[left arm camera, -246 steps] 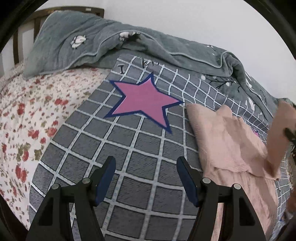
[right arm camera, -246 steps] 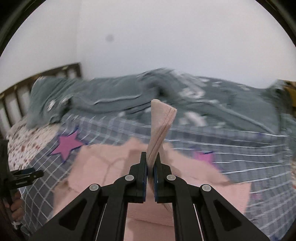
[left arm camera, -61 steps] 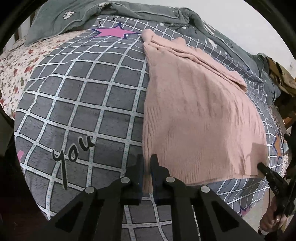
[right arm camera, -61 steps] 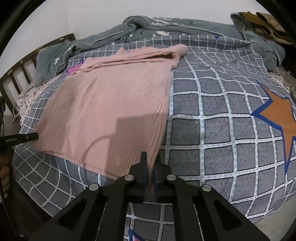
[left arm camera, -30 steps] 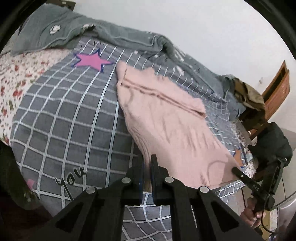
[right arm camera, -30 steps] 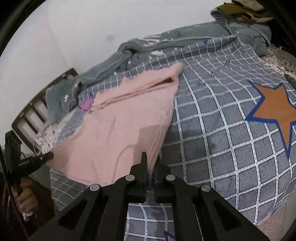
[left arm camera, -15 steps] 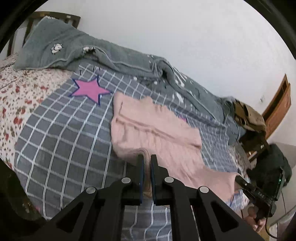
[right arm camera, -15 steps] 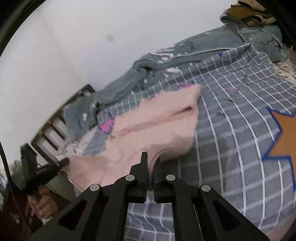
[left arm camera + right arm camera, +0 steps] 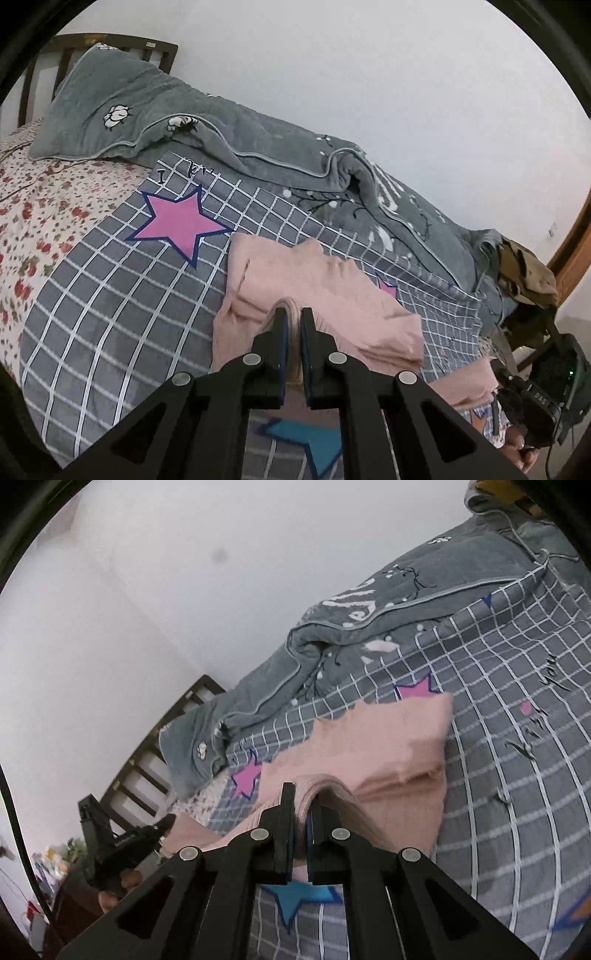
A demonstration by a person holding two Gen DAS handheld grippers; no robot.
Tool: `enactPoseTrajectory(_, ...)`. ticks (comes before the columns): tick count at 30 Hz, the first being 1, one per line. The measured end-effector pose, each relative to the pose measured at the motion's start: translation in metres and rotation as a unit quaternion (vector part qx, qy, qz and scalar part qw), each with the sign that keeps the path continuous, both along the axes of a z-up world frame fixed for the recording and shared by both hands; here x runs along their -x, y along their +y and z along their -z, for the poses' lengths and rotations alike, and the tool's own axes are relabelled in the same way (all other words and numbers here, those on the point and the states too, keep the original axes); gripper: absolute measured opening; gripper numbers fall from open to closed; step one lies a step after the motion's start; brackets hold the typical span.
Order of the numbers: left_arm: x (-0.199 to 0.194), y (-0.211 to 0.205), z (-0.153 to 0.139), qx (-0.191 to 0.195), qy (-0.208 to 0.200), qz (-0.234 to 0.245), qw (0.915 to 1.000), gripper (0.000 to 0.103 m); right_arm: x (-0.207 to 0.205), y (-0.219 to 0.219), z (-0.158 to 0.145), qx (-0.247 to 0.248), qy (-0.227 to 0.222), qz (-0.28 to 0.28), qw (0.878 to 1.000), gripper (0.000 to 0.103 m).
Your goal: Fold small clothes
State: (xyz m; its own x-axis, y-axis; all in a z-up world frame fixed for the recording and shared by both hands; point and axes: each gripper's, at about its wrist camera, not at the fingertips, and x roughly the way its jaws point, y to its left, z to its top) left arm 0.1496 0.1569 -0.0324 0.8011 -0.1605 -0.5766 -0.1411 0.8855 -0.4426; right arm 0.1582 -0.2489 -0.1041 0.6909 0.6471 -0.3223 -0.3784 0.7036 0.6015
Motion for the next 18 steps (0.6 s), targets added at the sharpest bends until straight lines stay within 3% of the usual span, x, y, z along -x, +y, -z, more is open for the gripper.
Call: enactPoseTrajectory(18,-0.145,0.002,0.038,-0.007,0.037,-0.006,0.9993,0.007,-0.130,0.006,0.016,-0.014,0.026,0.019,0.999,0.005)
